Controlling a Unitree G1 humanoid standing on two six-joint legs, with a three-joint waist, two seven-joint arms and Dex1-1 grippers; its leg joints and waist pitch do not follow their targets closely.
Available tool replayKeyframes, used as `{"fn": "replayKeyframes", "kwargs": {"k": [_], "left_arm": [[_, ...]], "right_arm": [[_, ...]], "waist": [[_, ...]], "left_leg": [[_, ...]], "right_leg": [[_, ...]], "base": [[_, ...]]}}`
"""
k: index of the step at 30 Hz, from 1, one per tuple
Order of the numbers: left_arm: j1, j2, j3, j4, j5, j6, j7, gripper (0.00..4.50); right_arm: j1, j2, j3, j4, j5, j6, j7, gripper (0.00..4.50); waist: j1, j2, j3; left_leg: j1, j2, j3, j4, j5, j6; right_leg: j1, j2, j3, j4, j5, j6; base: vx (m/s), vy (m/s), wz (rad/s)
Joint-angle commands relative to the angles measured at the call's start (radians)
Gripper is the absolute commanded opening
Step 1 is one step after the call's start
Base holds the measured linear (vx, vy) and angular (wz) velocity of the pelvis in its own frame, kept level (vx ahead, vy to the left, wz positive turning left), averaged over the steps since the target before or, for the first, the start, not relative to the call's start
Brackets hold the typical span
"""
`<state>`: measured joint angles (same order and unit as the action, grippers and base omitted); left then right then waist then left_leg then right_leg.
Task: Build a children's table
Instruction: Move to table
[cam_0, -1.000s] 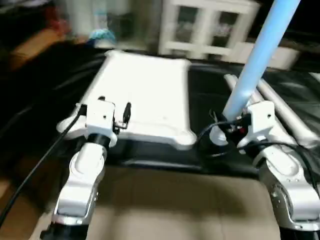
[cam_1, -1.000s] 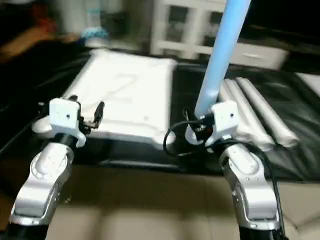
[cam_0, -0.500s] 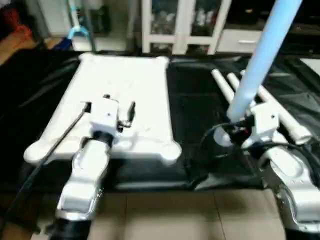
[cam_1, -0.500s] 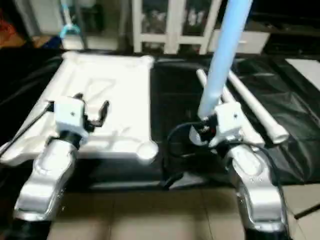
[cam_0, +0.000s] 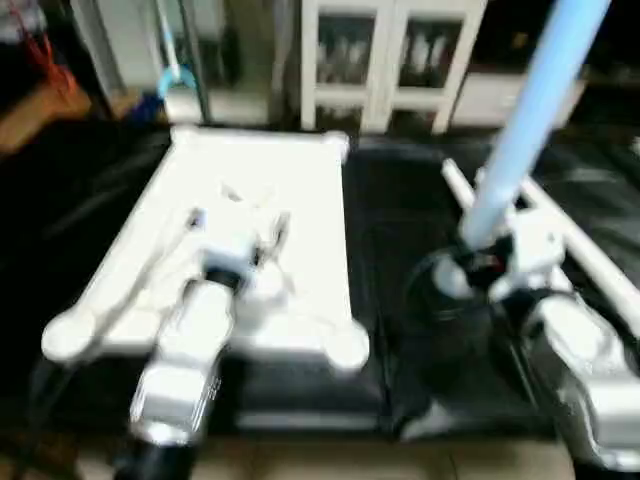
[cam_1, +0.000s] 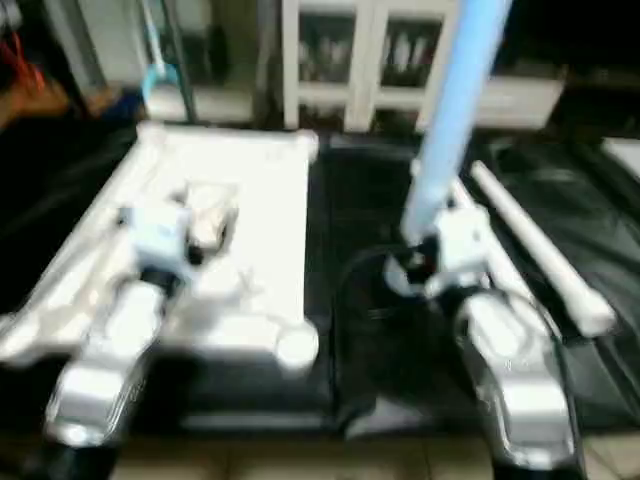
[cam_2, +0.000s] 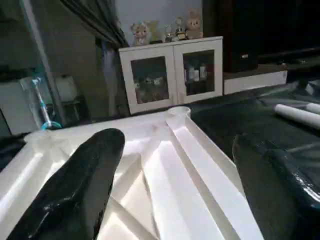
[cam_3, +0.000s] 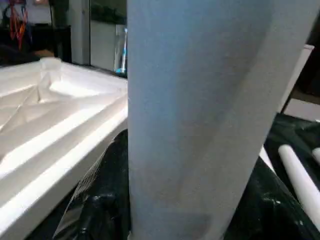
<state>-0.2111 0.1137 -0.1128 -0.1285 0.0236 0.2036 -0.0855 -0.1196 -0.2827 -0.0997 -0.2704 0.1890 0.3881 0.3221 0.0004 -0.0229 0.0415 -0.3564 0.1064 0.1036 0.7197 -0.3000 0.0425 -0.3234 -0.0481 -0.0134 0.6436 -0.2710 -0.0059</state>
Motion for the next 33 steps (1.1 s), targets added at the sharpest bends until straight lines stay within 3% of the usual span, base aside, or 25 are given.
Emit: {"fn": "replayKeyframes", "kwargs": {"k": [1,2,3,4,5,6,7,8,9,10,11,12,13,14,15,16,17,18,19,21,25,26,27,31,33], "left_arm": [[-0.009,0.019,0.024,-0.007,0.002,0.002,-0.011,3.88],[-0.009,0.019,0.024,-0.006,0.002,0.002,-0.014,3.88],[-0.013,0.02,0.023,-0.002,0.002,0.005,-0.024,3.88],[-0.014,0.021,0.022,-0.002,0.002,0.005,-0.025,3.88],[-0.017,0.023,0.022,0.001,0.001,0.005,-0.032,3.88],[-0.018,0.023,0.022,0.003,0.002,0.005,-0.035,3.88],[-0.021,0.024,0.02,0.004,0.001,0.006,-0.038,3.88],[-0.024,0.026,0.017,0.007,-0.002,0.007,-0.043,3.88],[-0.028,0.029,0.012,0.01,-0.003,0.008,-0.048,3.88],[-0.031,0.031,0.009,0.012,-0.004,0.009,-0.051,3.88],[-0.033,0.033,0.008,0.013,-0.004,0.01,-0.053,3.88],[-0.033,0.031,0.009,0.014,-0.012,0.013,-0.056,3.88],[-0.031,0.031,0.012,0.016,-0.027,0.015,-0.073,3.88],[-0.031,0.033,0.011,0.016,-0.028,0.017,-0.078,3.88],[-0.031,0.037,0.009,0.019,-0.029,0.022,-0.092,3.88],[-0.029,0.043,0.007,0.023,-0.035,0.023,-0.11,3.88],[-0.028,0.048,0.005,0.027,-0.041,0.021,-0.126,3.88],[-0.029,0.068,-0.001,0.034,-0.045,0.01,-0.16,3.88],[-0.031,0.078,-0.003,0.037,-0.044,0.005,-0.174,3.88],[-0.044,0.116,-0.009,0.054,-0.055,0.019,-0.235,3.88],[-0.06,0.187,-0.028,0.062,-0.113,0.087,-0.371,3.88],[-0.06,0.187,-0.028,0.062,-0.113,0.087,-0.371,3.88],[-0.059,0.227,-0.054,0.055,-0.146,0.167,-0.457,3.88],[-0.059,0.275,-0.097,0.077,-0.116,0.172,-0.522,3.88],[-0.095,0.296,-0.106,0.148,-0.073,0.152,-0.531,3.88]], "right_arm": [[-0.014,0.01,0.009,-0.014,0.002,-0.011,-0.003,1.86],[-0.013,0.011,0.007,-0.014,0.003,-0.011,-0.006,1.86],[-0.009,0.013,0.004,-0.011,0.003,-0.015,-0.012,1.86],[-0.009,0.014,0.004,-0.011,0.003,-0.015,-0.013,1.86],[-0.006,0.019,0.002,-0.011,0.003,-0.016,-0.02,1.86],[-0.003,0.021,0.0,-0.013,0.0,-0.018,-0.026,1.86],[-0.001,0.022,0.0,-0.014,-0.002,-0.019,-0.03,1.86],[0.002,0.025,-0.002,-0.015,-0.002,-0.02,-0.035,1.86],[0.006,0.028,-0.003,-0.016,-0.004,-0.022,-0.04,1.86],[0.008,0.031,-0.004,-0.017,-0.005,-0.022,-0.044,1.86],[0.01,0.034,-0.004,-0.017,-0.005,-0.023,-0.048,1.86],[0.012,0.035,-0.004,-0.017,-0.006,-0.024,-0.05,1.86],[0.015,0.039,-0.003,-0.016,-0.009,-0.026,-0.054,1.86],[0.017,0.04,-0.002,-0.016,-0.01,-0.028,-0.055,1.86],[0.017,0.041,-0.001,-0.015,-0.01,-0.028,-0.057,1.86],[0.018,0.041,0.0,-0.013,-0.012,-0.028,-0.059,1.86],[0.018,0.041,0.001,-0.011,-0.016,-0.029,-0.061,1.86],[0.017,0.041,0.0,-0.004,-0.018,-0.031,-0.065,1.86],[0.016,0.042,-0.001,0.0,-0.018,-0.033,-0.068,1.86],[0.011,0.044,-0.003,0.01,-0.02,-0.038,-0.078,1.86],[0.0,0.049,-0.002,0.018,-0.023,-0.04,-0.083,1.86],[0.0,0.049,-0.002,0.018,-0.023,-0.04,-0.083,1.86],[-0.002,0.051,0.001,0.02,-0.024,-0.042,-0.083,1.86],[-0.002,0.049,0.006,0.022,-0.023,-0.045,-0.083,1.86],[0.001,0.042,0.007,0.025,-0.022,-0.048,-0.08,1.86]], "waist": [[0.018,0.011,-0.032],[-0.001,0.041,-0.026],[-0.021,0.056,-0.028],[-0.035,0.07,-0.042],[-0.065,0.084,-0.067],[-0.065,0.084,-0.067],[-0.071,0.066,-0.064],[-0.071,0.058,-0.065],[-0.068,0.045,-0.055],[-0.061,0.019,-0.052],[-0.016,-0.015,-0.07],[-0.01,-0.012,-0.072],[-0.002,0.003,-0.064],[-0.006,0.001,-0.06],[-0.003,0.027,-0.051],[-0.006,0.049,-0.055],[-0.008,0.077,-0.053],[-0.016,0.084,-0.072],[-0.008,0.09,-0.082],[0.001,0.086,-0.079],[0.011,0.078,-0.06],[0.011,0.076,-0.059],[0.01,0.075,-0.055],[0.005,0.072,-0.047],[0.004,0.071,-0.049]], "left_leg": [[-0.033,0.052,-0.002,-0.107,0.076,0.032],[0.012,0.091,-0.011,-0.169,-0.008,0.029],[0.034,0.117,-0.041,-0.193,-0.112,0.041],[0.106,0.157,-0.081,-0.204,-0.193,0.052],[0.172,0.199,-0.152,-0.206,-0.138,0.203],[0.172,0.196,-0.152,-0.198,-0.074,0.267],[0.164,0.189,-0.135,-0.193,0.024,0.355],[0.159,0.177,-0.122,-0.193,0.07,0.379],[0.114,0.12,-0.066,-0.189,0.065,0.356],[0.08,0.076,-0.026,-0.175,-0.019,0.305],[-0.022,-0.019,0.012,-0.026,-0.089,0.17],[-0.06,-0.003,-0.007,0.005,-0.036,0.131],[-0.075,0.013,-0.024,0.007,0.057,0.053],[-0.087,0.019,-0.025,-0.003,0.109,0.029],[-0.074,0.038,-0.026,-0.071,0.221,0.006],[-0.061,0.047,-0.023,-0.109,0.273,0.009],[-0.04,0.078,-0.025,-0.15,0.265,0.05],[-0.015,0.109,-0.041,-0.131,0.275,0.057],[-0.001,0.109,-0.042,-0.119,0.372,0.063],[-0.011,0.1,-0.035,-0.12,0.419,0.046],[-0.011,0.099,-0.013,-0.157,0.014,-0.032],[-0.009,0.099,-0.01,-0.16,-0.018,-0.044],[-0.006,0.1,-0.002,-0.168,-0.081,-0.057],[-0.005,0.101,0.011,-0.183,-0.177,-0.086],[-0.007,0.103,0.014,-0.184,-0.16,-0.09]], "right_leg": [[0.082,-0.079,0.05,-0.153,-0.407,-0.253],[0.052,-0.034,-0.002,-0.132,-0.363,-0.218],[0.036,-0.012,-0.019,-0.101,-0.326,-0.2],[-0.011,-0.004,-0.035,-0.052,-0.261,-0.189],[-0.08,-0.019,-0.041,0.05,-0.087,-0.069],[-0.096,-0.026,-0.04,0.065,-0.064,-0.024],[-0.121,-0.041,-0.035,0.075,-0.02,0.036],[-0.127,-0.043,-0.033,0.071,0.001,0.052],[-0.103,-0.051,-0.02,0.012,0.082,0.027],[-0.064,-0.066,0.002,-0.052,0.1,0.002],[0.081,-0.18,0.138,-0.15,-0.203,-0.134],[0.114,-0.203,0.151,-0.143,-0.238,-0.19],[0.103,-0.19,0.129,-0.13,-0.174,-0.259],[0.1,-0.176,0.111,-0.118,-0.084,-0.288],[0.062,-0.124,0.056,-0.094,0.082,-0.313],[0.048,-0.091,0.025,-0.079,0.12,-0.29],[0.02,-0.053,-0.005,-0.064,0.131,-0.222],[0.005,-0.051,-0.002,-0.037,0.2,-0.193],[-0.005,-0.063,0.003,-0.033,0.32,-0.197],[-0.005,-0.067,0.003,-0.033,0.377,-0.197],[-0.003,-0.084,0.011,-0.06,0.135,-0.222],[-0.004,-0.087,0.012,-0.061,0.116,-0.222],[-0.007,-0.088,0.012,-0.068,0.064,-0.219],[-0.012,-0.095,0.02,-0.087,-0.122,-0.177],[-0.012,-0.096,0.021,-0.088,-0.114,-0.171]], "base": [[0.121,0.053,0.13],[0.121,0.053,0.13],[0.137,0.097,0.11],[0.151,0.084,0.05],[0.151,0.084,0.05],[0.139,0.06,0.06],[0.122,0.036,0.05],[0.122,0.036,0.05],[0.107,-0.007,0.06],[0.083,-0.057,0.09],[0.083,-0.057,0.09],[0.113,-0.049,0.0],[0.131,-0.014,-0.1],[0.131,-0.014,-0.1],[0.095,-0.013,-0.06],[0.088,0.049,-0.09],[0.088,0.049,-0.09],[0.097,0.084,-0.03],[0.061,0.062,0.05],[0.036,0.063,0.03],[0.0,0.0,0.0],[0.0,0.0,0.0],[0.0,0.0,0.0],[0.0,0.0,0.0],[0.0,0.0,0.0]]}}
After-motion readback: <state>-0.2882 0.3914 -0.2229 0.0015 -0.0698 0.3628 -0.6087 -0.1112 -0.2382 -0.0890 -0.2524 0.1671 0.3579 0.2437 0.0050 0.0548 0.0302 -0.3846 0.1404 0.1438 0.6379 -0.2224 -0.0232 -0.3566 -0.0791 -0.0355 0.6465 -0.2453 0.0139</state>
